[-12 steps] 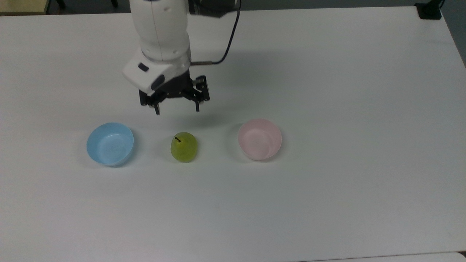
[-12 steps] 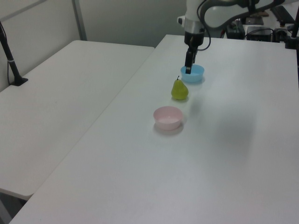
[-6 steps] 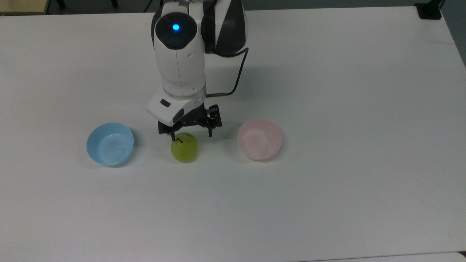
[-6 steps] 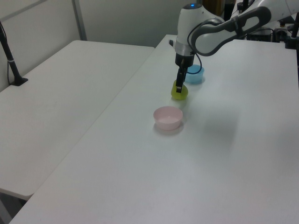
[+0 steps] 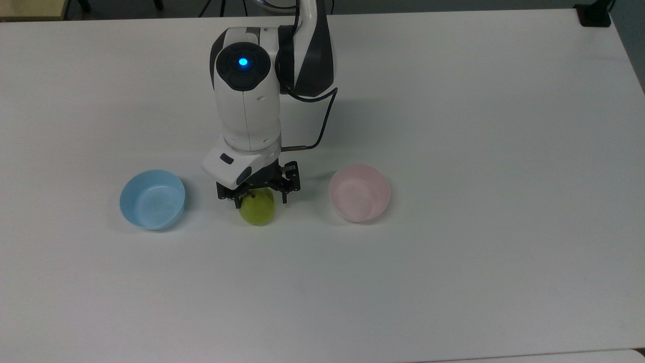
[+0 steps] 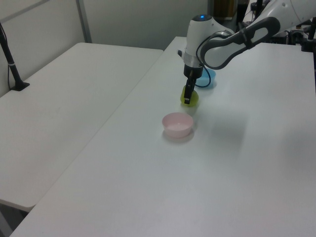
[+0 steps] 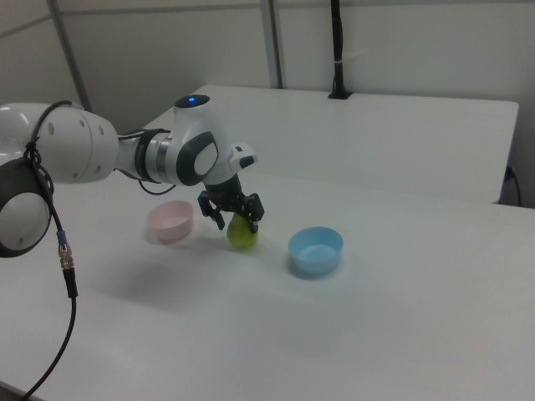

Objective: Place the pear in the bowl
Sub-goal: 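Close the gripper around the green pear, then lift the pear and carry it over the pink bowl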

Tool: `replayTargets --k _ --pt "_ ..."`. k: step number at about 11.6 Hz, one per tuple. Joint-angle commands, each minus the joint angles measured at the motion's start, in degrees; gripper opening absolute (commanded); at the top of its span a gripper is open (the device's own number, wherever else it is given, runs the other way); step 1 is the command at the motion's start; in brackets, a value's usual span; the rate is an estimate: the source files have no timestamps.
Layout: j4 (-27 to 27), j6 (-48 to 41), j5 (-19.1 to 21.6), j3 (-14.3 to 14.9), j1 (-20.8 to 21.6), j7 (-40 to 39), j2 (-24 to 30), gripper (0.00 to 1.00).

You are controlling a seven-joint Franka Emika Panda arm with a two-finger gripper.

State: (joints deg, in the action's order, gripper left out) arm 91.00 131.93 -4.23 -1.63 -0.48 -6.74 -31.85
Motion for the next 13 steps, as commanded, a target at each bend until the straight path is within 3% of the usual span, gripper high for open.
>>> replayTargets --k 1,3,4,7,13 --pt "0.2 1.3 -2.1 0.1 0.4 1.6 -0.4 0.63" --pt "0.2 1.3 -2.2 0.2 0.2 1.6 -0.4 0.40" --pt "0.2 1.3 -2.2 0.1 0.2 1.6 -0.4 0.35" --pt "0.2 1.1 -2.1 0.2 0.1 1.6 0.2 0.33" --pt "0.2 -5.9 -2.0 0.2 0.3 4.1 8.3 0.33"
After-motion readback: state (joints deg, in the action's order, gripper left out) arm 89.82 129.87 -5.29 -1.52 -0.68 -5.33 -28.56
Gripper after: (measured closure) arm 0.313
